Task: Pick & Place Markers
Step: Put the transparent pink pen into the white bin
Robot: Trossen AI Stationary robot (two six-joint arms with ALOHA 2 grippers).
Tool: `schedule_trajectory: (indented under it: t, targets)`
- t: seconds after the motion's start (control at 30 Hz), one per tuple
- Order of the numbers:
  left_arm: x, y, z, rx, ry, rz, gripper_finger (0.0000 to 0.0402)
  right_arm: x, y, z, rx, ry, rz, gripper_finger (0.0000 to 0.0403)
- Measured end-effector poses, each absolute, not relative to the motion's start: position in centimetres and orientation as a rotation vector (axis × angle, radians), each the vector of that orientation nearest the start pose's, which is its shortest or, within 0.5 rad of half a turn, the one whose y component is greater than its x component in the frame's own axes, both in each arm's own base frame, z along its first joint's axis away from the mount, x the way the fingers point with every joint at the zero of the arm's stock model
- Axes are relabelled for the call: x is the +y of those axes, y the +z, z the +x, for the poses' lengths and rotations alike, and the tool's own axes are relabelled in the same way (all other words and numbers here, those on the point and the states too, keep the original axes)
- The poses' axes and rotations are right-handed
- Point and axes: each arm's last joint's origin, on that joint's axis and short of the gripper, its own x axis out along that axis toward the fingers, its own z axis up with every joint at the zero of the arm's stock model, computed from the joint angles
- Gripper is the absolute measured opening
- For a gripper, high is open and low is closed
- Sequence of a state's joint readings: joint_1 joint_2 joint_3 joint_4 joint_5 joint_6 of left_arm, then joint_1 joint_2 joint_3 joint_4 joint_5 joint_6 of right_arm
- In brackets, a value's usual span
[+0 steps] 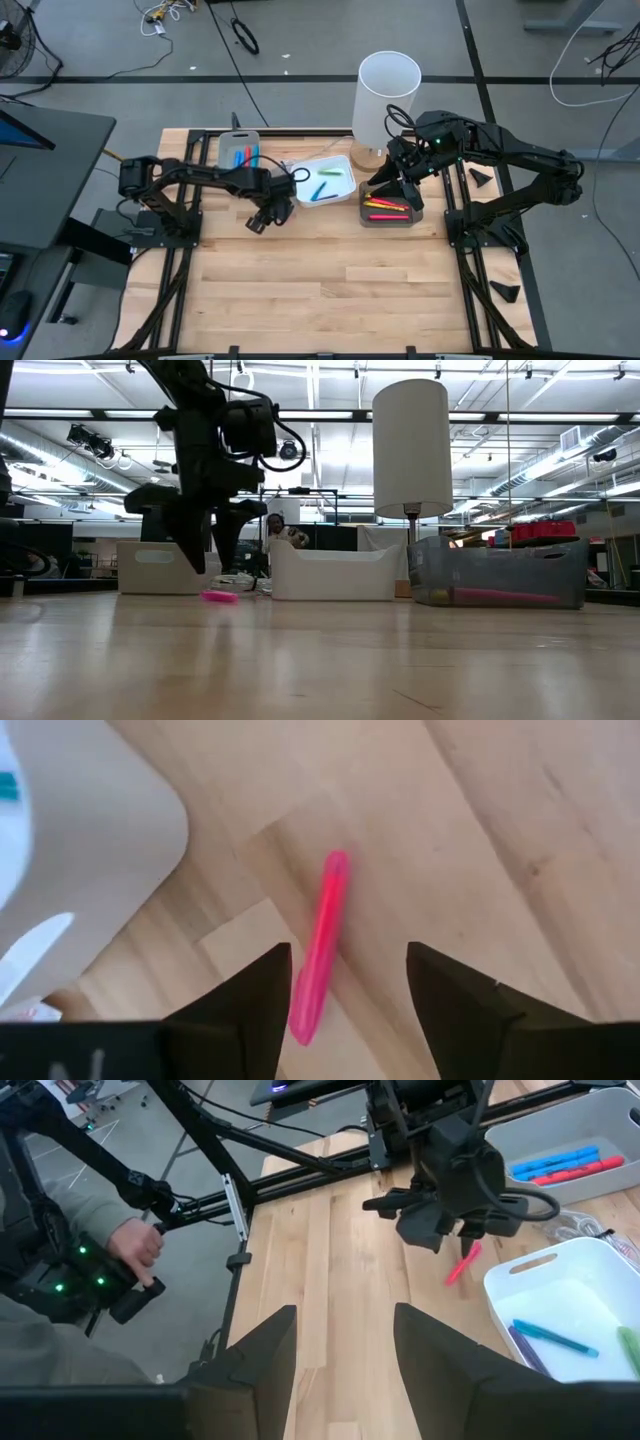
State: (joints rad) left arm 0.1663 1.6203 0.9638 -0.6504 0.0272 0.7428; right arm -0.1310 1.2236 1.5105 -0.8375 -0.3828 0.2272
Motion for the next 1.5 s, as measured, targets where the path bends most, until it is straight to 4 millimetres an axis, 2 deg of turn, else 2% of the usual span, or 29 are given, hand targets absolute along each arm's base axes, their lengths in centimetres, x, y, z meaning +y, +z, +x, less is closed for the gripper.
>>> schedule_trajectory:
  t: [0.33, 0.57, 0.8, 0.93, 1.17, 1.5]
  targets:
    - [6.3, 15.6, 28.9, 1.292, -0.382, 0.491, 0.0198, -1.9, 42.9, 22.8, 0.561, 0.184, 0.361, 0.0168]
    - [6.4, 13.7, 29.3, 1.334, -0.421, 0.464, 0.0197, -1.9, 42.9, 22.8, 0.562, 0.184, 0.361, 0.0168]
    - [6.4, 13.5, 29.4, 1.337, -0.435, 0.454, 0.0191, -1.9, 42.9, 22.8, 0.562, 0.184, 0.361, 0.0168]
    - [6.3, 13.4, 29.3, 1.345, -0.437, 0.442, 0.0152, -1.9, 42.9, 22.8, 0.562, 0.184, 0.361, 0.0168]
    - [6.2, 13.4, 29.4, 1.329, -0.442, 0.404, 0.0035, -1.9, 42.9, 22.8, 0.562, 0.184, 0.360, 0.0168]
    - [5.7, 13.3, 29.4, 1.347, -0.430, 0.372, 0.0032, -1.9, 42.9, 22.8, 0.562, 0.184, 0.360, 0.0168]
